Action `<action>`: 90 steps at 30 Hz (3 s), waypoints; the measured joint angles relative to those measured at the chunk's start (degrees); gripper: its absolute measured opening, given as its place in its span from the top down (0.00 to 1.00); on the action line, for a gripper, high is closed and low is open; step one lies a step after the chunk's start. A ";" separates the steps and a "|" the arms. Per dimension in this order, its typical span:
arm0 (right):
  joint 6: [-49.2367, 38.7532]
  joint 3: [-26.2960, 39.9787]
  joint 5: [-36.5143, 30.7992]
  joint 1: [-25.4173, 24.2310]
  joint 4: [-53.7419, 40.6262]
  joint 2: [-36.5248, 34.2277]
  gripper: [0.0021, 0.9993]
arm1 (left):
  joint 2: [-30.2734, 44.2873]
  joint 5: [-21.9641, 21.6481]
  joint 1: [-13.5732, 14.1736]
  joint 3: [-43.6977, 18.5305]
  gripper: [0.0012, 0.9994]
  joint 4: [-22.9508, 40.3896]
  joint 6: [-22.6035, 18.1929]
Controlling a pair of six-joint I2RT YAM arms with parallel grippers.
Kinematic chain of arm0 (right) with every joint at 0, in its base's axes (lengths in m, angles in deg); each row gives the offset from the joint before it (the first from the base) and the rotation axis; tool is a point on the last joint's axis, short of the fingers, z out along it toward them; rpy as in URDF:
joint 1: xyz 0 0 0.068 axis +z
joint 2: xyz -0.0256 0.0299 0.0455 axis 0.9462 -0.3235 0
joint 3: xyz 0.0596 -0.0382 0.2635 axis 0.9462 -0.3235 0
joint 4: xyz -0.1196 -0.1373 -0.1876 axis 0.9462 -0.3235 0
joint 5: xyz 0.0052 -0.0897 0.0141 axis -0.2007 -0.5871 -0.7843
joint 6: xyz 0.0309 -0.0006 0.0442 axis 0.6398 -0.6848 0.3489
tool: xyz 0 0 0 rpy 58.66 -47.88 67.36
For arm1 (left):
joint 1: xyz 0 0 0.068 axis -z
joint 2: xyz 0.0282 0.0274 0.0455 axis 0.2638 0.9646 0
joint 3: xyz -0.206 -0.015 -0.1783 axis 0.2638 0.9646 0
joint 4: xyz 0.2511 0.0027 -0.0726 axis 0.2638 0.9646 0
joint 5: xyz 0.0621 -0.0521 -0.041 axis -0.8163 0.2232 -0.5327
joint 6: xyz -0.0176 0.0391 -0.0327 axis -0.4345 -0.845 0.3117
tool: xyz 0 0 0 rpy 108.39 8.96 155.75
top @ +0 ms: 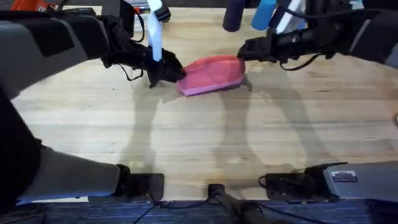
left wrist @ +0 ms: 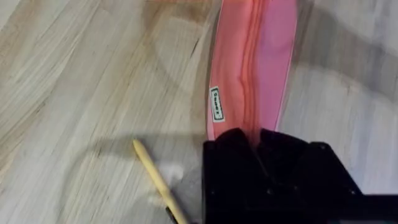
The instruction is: Unzip the bag, pick up the pens from the table one at a time and place them inside, then zip the bag closed.
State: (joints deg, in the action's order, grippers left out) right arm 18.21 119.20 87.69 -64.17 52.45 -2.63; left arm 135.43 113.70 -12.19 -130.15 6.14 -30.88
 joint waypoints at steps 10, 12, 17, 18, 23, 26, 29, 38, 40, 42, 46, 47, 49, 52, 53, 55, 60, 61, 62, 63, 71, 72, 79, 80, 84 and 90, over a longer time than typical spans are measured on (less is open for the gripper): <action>-0.93 0.23 -7.24 6.98 0.58 0.00 0.97 | 0.00 -1.71 -0.39 0.00 0.96 -0.02 0.00; -0.94 0.23 -8.00 8.18 1.04 0.00 0.97 | 0.00 -2.08 -0.60 0.00 0.96 -0.02 0.00; -0.91 0.23 -8.86 11.58 3.21 0.00 0.97 | 0.00 -3.22 -0.91 0.00 0.96 -0.01 0.00; -0.89 0.23 -8.88 12.11 3.85 0.00 0.97 | 0.00 -3.42 -0.92 0.00 0.96 -0.01 0.00; -0.06 0.23 -8.88 13.86 6.59 0.05 0.97 | 0.00 -3.97 -1.02 0.00 0.96 0.00 0.00; 0.45 0.23 -8.88 14.43 7.33 0.22 0.97 | 0.00 -4.10 -1.02 0.00 0.96 0.00 0.00; 1.31 0.23 -8.90 15.09 8.11 0.33 0.97 | 0.00 -4.25 -1.02 0.00 0.96 0.02 0.00; 2.78 0.25 -9.46 17.99 10.99 0.42 0.97 | 0.00 -4.73 -1.12 0.00 0.96 0.20 -0.01; 3.01 0.25 -9.65 18.53 11.23 0.53 0.97 | 0.00 -4.82 -1.13 0.00 0.96 0.22 0.00; 3.06 0.29 -9.67 19.02 11.28 0.53 0.97 | 0.00 -4.90 -1.13 0.00 0.96 0.31 0.00; 3.23 0.36 -9.69 20.00 11.32 0.53 0.97 | 0.00 -5.06 -1.13 0.00 0.96 0.39 -0.02; 3.23 0.36 -9.69 20.28 11.32 0.53 0.97 | 0.00 -5.08 -1.13 0.00 0.96 0.40 -0.01; 3.23 0.36 -9.60 20.75 11.39 0.53 0.97 | 0.00 -5.21 -1.13 0.00 0.96 0.44 -0.02; 3.25 0.42 -9.36 21.05 11.48 0.53 0.97 | 0.00 -5.39 -1.13 0.00 0.96 0.46 -0.02; 3.25 0.54 -9.24 21.06 11.38 0.53 0.97 | 0.00 -5.43 -1.13 0.00 0.96 0.46 -0.02; 3.41 1.00 -9.16 21.06 11.09 0.53 0.97 | 0.00 -5.49 -1.13 0.00 0.96 0.50 -0.02; 3.65 2.11 -8.38 21.14 10.73 0.53 0.97 | -0.02 -5.51 -1.28 0.00 0.96 0.63 -0.02; 3.67 2.27 -8.30 21.11 10.53 0.53 0.97 | 0.00 -5.50 -1.32 0.00 0.96 0.63 -0.02; 3.67 2.46 -8.18 21.01 9.94 0.53 0.97 | 0.00 -5.50 -1.35 0.00 0.96 0.66 -0.02; 3.83 2.80 -7.87 20.76 9.09 0.53 0.95 | 0.00 -5.47 -1.35 0.00 0.96 0.66 -0.02; 3.75 6.48 -3.15 14.03 -1.83 0.53 0.03 | 0.00 -3.61 -0.85 0.00 0.96 -0.23 0.00; 3.67 6.75 -2.59 12.63 -2.56 0.53 0.01 | 0.00 -3.10 -0.71 0.00 0.96 -0.28 0.00; 3.62 9.46 -0.74 4.07 -2.57 5.70 0.00 | 0.00 -2.68 -0.36 0.00 0.96 -0.24 0.00; 3.62 9.64 -0.66 3.18 -2.56 6.93 0.00 | 0.00 -2.66 -0.36 0.00 0.96 -0.22 0.00; 3.58 9.94 -0.53 1.04 -2.56 9.78 0.00 | 0.00 -2.66 -0.36 0.00 0.96 -0.22 0.00; 3.58 9.94 -0.54 0.25 -2.63 9.95 0.00 | 0.00 -2.66 -0.36 0.00 0.96 -0.22 0.00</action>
State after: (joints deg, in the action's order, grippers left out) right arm 21.79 129.13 87.15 -63.93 49.82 7.31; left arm 135.43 111.04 -12.55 -130.15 5.92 -30.88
